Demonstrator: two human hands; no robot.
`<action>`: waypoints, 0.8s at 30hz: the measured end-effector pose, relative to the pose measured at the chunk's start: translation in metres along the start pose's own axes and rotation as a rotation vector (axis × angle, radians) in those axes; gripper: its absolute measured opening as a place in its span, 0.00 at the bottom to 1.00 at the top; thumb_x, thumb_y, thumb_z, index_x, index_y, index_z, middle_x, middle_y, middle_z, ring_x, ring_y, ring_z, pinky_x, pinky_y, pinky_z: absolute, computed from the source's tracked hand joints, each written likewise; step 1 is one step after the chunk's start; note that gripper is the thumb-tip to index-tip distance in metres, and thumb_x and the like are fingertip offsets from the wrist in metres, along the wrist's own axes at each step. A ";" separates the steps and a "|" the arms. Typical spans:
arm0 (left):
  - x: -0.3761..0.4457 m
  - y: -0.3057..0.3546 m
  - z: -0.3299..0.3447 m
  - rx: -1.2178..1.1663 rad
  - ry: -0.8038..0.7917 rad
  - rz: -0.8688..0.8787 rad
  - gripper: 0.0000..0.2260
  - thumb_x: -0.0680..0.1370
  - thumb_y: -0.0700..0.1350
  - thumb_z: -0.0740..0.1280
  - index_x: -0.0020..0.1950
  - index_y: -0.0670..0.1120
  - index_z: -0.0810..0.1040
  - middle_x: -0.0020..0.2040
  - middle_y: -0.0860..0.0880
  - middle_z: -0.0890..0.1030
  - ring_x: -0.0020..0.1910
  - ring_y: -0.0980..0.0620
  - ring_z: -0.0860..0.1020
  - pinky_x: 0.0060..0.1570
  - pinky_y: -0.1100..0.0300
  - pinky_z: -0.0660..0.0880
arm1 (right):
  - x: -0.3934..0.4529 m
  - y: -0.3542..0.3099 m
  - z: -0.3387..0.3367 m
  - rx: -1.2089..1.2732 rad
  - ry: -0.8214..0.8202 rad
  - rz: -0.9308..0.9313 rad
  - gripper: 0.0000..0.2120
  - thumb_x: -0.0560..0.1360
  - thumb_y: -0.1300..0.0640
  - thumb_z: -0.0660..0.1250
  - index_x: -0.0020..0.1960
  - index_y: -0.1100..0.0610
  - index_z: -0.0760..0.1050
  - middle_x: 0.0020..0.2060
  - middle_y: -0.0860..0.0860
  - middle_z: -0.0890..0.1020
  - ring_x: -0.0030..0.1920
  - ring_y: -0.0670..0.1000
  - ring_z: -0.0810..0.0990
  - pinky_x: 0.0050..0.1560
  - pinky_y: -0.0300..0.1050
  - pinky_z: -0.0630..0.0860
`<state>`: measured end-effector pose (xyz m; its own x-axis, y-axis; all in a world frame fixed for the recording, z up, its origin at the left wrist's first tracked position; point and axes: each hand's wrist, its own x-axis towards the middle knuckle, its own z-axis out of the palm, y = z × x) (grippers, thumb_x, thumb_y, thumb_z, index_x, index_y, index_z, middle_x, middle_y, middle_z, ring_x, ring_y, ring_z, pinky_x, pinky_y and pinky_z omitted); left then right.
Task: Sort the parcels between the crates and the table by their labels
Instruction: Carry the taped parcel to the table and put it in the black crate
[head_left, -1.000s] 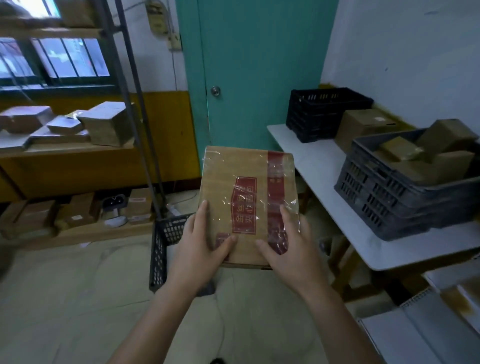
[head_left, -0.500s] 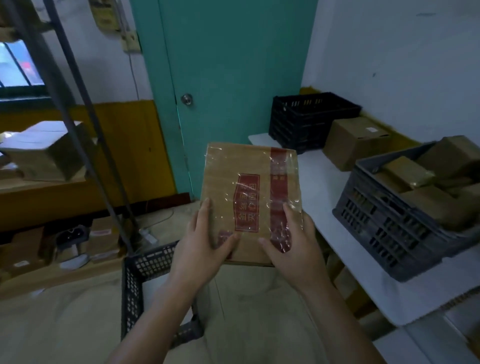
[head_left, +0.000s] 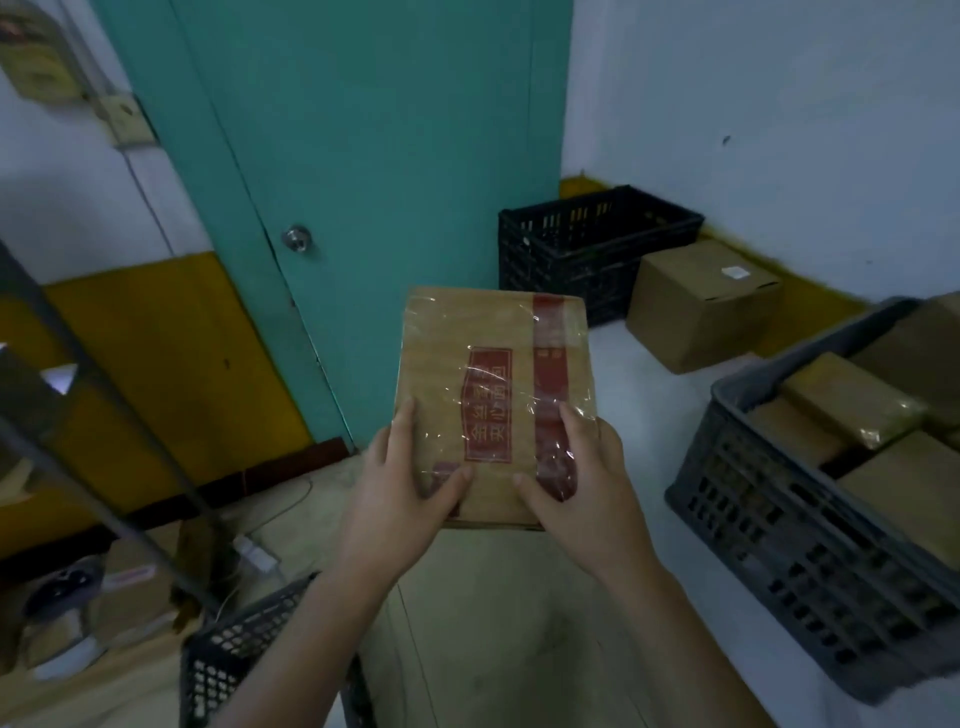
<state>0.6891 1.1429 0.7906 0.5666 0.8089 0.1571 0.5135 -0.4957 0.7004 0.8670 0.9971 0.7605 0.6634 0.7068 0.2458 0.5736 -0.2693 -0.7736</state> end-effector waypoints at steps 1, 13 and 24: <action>0.013 0.002 0.004 0.007 0.007 0.006 0.47 0.76 0.69 0.71 0.86 0.62 0.45 0.78 0.56 0.66 0.58 0.63 0.72 0.61 0.54 0.77 | 0.014 0.003 0.000 -0.004 0.006 -0.010 0.47 0.74 0.37 0.76 0.85 0.38 0.54 0.78 0.43 0.61 0.64 0.34 0.69 0.61 0.41 0.76; 0.155 -0.017 0.055 0.033 -0.106 0.081 0.46 0.77 0.70 0.68 0.85 0.63 0.42 0.79 0.55 0.65 0.68 0.53 0.75 0.62 0.52 0.78 | 0.123 0.049 0.028 -0.024 0.089 0.075 0.43 0.75 0.37 0.75 0.82 0.34 0.54 0.75 0.41 0.62 0.65 0.42 0.74 0.59 0.43 0.77; 0.307 -0.023 0.105 -0.007 -0.396 0.395 0.45 0.78 0.68 0.67 0.85 0.63 0.41 0.79 0.55 0.64 0.66 0.51 0.77 0.59 0.50 0.80 | 0.186 0.070 0.055 -0.143 0.329 0.351 0.42 0.78 0.37 0.71 0.84 0.36 0.52 0.77 0.40 0.61 0.60 0.39 0.71 0.55 0.38 0.73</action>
<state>0.9186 1.3689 0.7502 0.9143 0.3814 0.1361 0.2097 -0.7335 0.6466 1.0041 1.1453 0.7198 0.9313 0.3199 0.1743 0.3337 -0.5573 -0.7603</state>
